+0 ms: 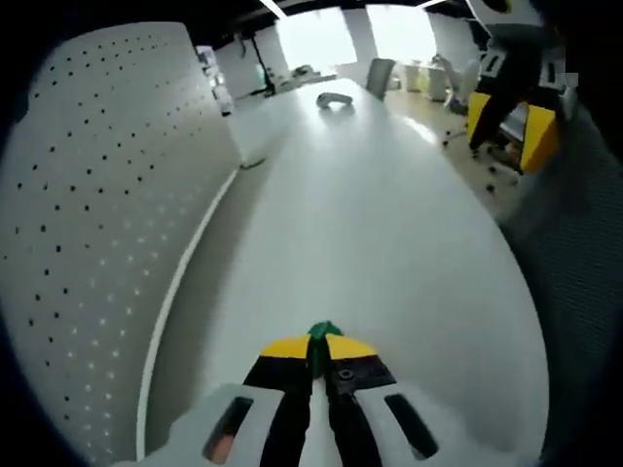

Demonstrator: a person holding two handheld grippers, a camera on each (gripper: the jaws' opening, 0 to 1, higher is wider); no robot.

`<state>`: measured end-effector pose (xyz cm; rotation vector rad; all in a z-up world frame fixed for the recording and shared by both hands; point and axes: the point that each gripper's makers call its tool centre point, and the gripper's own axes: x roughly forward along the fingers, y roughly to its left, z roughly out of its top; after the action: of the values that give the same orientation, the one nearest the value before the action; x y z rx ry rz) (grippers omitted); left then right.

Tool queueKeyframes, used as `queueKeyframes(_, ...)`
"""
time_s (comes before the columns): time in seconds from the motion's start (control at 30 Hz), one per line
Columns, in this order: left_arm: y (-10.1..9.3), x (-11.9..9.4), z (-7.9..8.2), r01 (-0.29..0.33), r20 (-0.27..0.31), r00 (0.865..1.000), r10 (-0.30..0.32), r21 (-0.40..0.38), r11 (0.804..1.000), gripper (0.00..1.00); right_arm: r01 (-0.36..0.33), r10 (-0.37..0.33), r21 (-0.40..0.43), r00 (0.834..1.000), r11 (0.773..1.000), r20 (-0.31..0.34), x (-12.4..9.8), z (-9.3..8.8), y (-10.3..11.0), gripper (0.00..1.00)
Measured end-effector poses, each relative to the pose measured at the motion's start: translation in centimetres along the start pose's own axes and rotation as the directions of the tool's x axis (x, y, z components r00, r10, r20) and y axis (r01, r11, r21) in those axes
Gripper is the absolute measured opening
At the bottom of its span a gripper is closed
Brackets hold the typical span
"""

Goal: Insert the hook assembly into the mounting plate slot until the hook locks in place.

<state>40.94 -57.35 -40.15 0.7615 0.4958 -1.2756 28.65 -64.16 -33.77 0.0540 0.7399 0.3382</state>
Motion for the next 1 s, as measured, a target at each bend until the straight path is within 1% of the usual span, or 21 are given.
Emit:
queueKeyframes(0.1, 0.2, -0.4, 0.0, 0.001, 0.007, 1.0, -0.001, -0.048, 0.999, 0.04, -0.001, 0.001, 0.0, 1.0, 1.0, 0.002, 0.0, 0.0, 0.1, 0.25)
queueKeyframes(0.27, 0.9, -1.3, 0.3, -0.015, 0.03, 0.999, 0.019, -0.12, 0.993, 0.03, -0.003, 0.003, 0.0, 1.0, 1.0, 0.0, 0.0, -0.1, 0.2, 0.25)
queueKeyframes(0.33, 1.3, -1.8, 0.4, -0.03, 0.032, 0.999, 0.035, -0.149, 0.988, 0.03, -0.003, 0.003, -0.001, 1.0, 1.0, 0.002, 0.0, 0.0, 0.2, 0.25)
queueKeyframes(0.4, 1.5, -2.4, 0.6, -0.038, 0.044, 0.998, 0.048, -0.204, 0.978, 0.03, -0.004, 0.004, -0.002, 1.0, 1.0, 0.007, 0.0, 0.1, 0.2, 0.25)
queueKeyframes(0.5, 2.0, -3.2, 0.8, -0.059, 0.057, 0.995, 0.079, -0.291, 0.955, 0.03, -0.007, 0.007, -0.007, 1.0, 1.0, 0.012, 0.0, 0.4, 0.3, 0.25)
queueKeyframes(0.53, 2.2, -3.6, 0.9, -0.064, 0.065, 0.994, 0.09, -0.324, 0.944, 0.03, -0.009, 0.009, -0.01, 1.0, 1.0, 0.016, 0.0, 0.5, 0.3, 0.25)
queueKeyframes(0.67, 2.8, -5.0, 1.4, -0.086, 0.084, 0.988, 0.128, -0.389, 0.917, 0.03, -0.013, 0.014, -0.022, 0.999, 1.0, 0.03, 0.0, 1.1, 0.5, 0.25)
queueKeyframes(0.7, 2.9, -5.2, 1.5, -0.087, 0.088, 0.987, 0.133, -0.407, 0.909, 0.03, -0.015, 0.016, -0.024, 0.999, 1.0, 0.033, 0.0, 1.2, 0.5, 0.25)
queueKeyframes(0.73, 3.0, -5.7, 1.7, -0.085, 0.097, 0.985, 0.141, -0.435, 0.896, 0.03, -0.016, 0.017, -0.025, 0.999, 1.0, 0.036, 0.0, 1.3, 0.5, 0.25)
queueKeyframes(0.77, 3.1, -6.1, 1.9, -0.091, 0.101, 0.983, 0.151, -0.443, 0.892, 0.03, -0.018, 0.019, -0.028, 0.999, 0.999, 0.041, -0.1, 1.5, 0.5, 0.25)
queueKeyframes(0.8, 3.4, -6.7, 2.0, -0.101, 0.108, 0.98, 0.17, -0.469, 0.878, 0.03, -0.019, 0.02, -0.03, 0.999, 0.999, 0.043, -0.1, 1.6, 0.6, 0.25)
queueKeyframes(0.87, 3.6, -7.6, 2.0, -0.107, 0.11, 0.976, 0.188, -0.514, 0.851, 0.03, -0.022, 0.024, -0.035, 0.999, 0.999, 0.047, -0.1, 1.8, 0.6, 0.25)
queueKeyframes(0.9, 3.7, -8.0, 1.9, -0.114, 0.105, 0.975, 0.196, -0.523, 0.845, 0.03, -0.027, 0.029, -0.039, 0.998, 0.999, 0.052, -0.1, 2.0, 0.7, 0.26)
queueKeyframes(1.0, 3.6, -8.9, 1.6, -0.128, 0.096, 0.973, 0.208, -0.523, 0.843, 0.03, -0.037, 0.04, -0.064, 0.998, 0.997, 0.052, -0.1, 2.2, 1.1, 0.26)
